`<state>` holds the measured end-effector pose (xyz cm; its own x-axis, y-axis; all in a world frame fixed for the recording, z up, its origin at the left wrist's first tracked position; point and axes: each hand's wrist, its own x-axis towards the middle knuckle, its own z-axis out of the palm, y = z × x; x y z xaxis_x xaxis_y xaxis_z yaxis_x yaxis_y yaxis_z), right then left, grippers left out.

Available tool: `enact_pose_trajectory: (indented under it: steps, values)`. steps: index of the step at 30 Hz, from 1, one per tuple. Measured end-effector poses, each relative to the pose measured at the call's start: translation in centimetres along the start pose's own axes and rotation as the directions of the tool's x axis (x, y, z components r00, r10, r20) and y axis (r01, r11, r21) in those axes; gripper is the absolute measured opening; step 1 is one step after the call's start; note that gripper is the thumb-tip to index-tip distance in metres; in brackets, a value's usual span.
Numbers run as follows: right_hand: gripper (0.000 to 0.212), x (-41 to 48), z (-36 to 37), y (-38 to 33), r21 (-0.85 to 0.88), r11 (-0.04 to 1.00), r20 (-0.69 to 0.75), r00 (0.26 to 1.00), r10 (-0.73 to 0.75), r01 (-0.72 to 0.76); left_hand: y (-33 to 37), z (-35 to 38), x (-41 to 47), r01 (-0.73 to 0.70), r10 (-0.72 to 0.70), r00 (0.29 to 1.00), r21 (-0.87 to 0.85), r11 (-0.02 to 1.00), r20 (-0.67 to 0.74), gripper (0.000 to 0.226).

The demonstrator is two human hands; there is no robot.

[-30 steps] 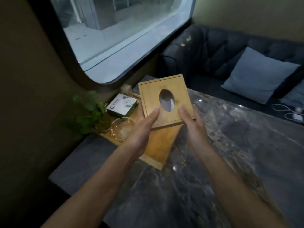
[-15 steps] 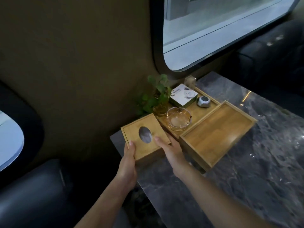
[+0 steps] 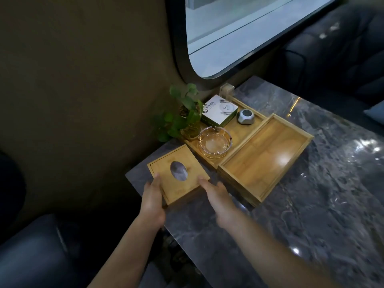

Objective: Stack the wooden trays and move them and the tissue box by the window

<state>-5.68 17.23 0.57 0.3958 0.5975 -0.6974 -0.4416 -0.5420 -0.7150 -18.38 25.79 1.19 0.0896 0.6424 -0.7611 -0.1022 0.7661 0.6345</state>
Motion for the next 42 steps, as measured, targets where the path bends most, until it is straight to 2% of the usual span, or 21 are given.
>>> enact_pose_trajectory:
  steps: [3,6,10,14,20,28,33,35,36,39,41,42]
  values:
    - [0.09,-0.1,0.8,0.9,0.129,0.983,0.072,0.99,0.123,-0.131,0.9,0.1,0.5,-0.035,0.036,0.999,0.136,0.99,-0.002,0.039]
    - [0.078,0.7,1.7,0.4,0.144,0.981,0.093,0.989,0.116,-0.129,1.3,0.7,0.4,-0.038,0.032,0.999,0.236,0.971,0.029,0.037]
    - [0.077,1.8,1.7,-0.4,0.15,0.986,0.004,0.997,0.078,-0.078,1.8,1.4,0.0,-0.052,0.025,0.992,0.23,0.972,0.121,0.035]
    - [0.078,2.3,1.3,-1.3,0.198,0.979,-0.033,0.998,0.055,-0.048,2.0,2.2,0.0,-0.046,0.013,0.989,0.221,0.974,0.15,0.04]
    - [0.083,2.5,0.8,-1.6,0.191,0.981,-0.053,0.998,0.033,-0.022,2.1,2.8,0.2,-0.065,0.031,0.988,0.229,0.971,0.149,0.037]
    - [0.076,2.1,0.9,-1.4,0.175,0.984,-0.05,0.999,0.017,-0.008,2.3,2.6,-0.3,-0.094,0.042,0.982,0.282,0.955,0.182,0.026]
    - [0.074,1.1,0.7,-2.1,0.155,0.988,-0.042,0.999,0.023,-0.016,2.6,2.3,-0.3,-0.091,0.024,0.983,0.362,0.928,0.185,0.038]
    - [0.059,0.5,0.2,-2.6,0.099,0.995,-0.058,0.998,0.004,0.001,3.0,2.1,-0.1,-0.139,0.079,0.987,0.506,0.851,0.138,0.05]
    - [0.047,0.1,-0.1,-2.9,0.051,0.998,-0.062,0.998,-0.021,0.024,3.4,2.1,-0.1,-0.191,0.131,0.981,0.608,0.771,0.142,0.057]
    - [0.012,-2.1,-1.6,-4.2,-0.147,0.978,-0.054,0.986,-0.156,0.147,5.5,2.3,-0.8,-0.344,0.304,0.926,0.827,0.444,0.222,0.077]
    - [0.008,-3.2,-2.7,-5.4,-0.271,0.939,-0.016,0.974,-0.227,0.214,7.0,3.1,-1.9,-0.433,0.42,0.854,0.867,0.248,0.306,0.076]
    - [0.016,-4.1,-3.2,-6.0,-0.326,0.912,-0.008,0.964,-0.266,0.249,7.4,3.6,-2.6,-0.476,0.462,0.808,0.868,0.143,0.367,0.073]
